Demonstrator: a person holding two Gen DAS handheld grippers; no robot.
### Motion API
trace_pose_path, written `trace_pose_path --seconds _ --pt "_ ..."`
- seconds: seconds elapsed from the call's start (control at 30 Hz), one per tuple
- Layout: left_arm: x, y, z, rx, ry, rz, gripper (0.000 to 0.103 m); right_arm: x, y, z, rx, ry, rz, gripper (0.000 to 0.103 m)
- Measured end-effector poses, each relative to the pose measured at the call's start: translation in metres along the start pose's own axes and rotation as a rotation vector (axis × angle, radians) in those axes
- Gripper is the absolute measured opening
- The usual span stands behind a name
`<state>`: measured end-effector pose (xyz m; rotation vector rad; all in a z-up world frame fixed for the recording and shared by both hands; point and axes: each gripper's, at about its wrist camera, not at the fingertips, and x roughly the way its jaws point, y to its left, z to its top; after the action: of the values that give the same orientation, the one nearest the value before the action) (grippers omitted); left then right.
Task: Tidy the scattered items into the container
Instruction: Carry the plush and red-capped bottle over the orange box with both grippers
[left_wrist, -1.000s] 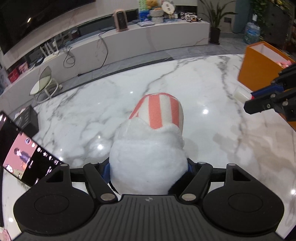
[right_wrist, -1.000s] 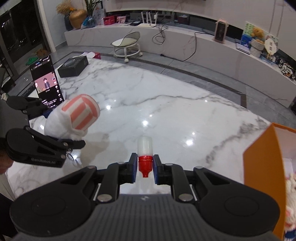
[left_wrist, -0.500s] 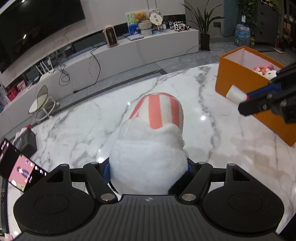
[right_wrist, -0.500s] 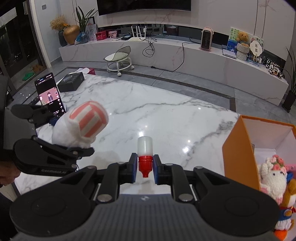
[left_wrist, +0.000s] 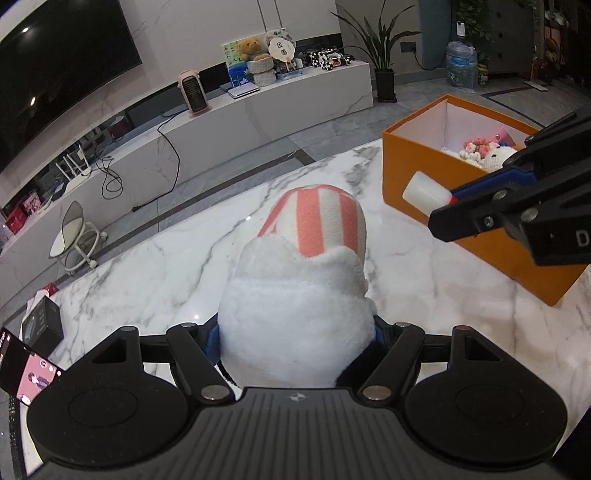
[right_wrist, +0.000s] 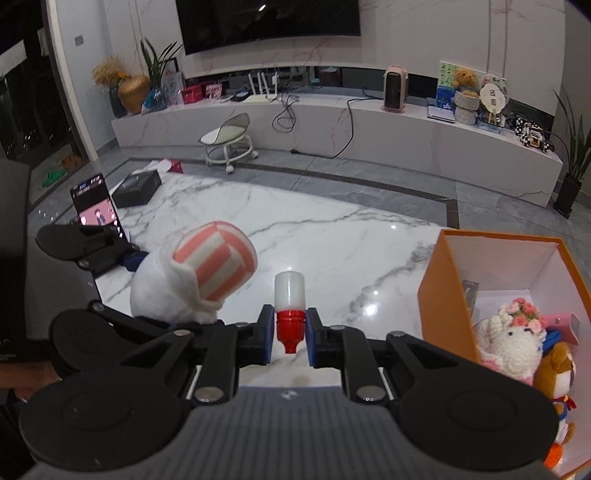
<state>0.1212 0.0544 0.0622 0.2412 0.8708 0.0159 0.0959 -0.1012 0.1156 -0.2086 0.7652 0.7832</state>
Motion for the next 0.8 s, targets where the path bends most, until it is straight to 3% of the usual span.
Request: trace_pose_path --seconds 0.37,0.8 --pt "-0.007 -0.028 0.035 0.040 -0.069 -0.019 0.083 -0.031 -0.030 0.008 0.093 -0.085 -0.014 0.019" --pt "0.015 -0.061 0.088 0.076 -0.164 -0.108 0.083 -0.059 -0.097 0.009 0.240 -0.160 -0.133 0.019"
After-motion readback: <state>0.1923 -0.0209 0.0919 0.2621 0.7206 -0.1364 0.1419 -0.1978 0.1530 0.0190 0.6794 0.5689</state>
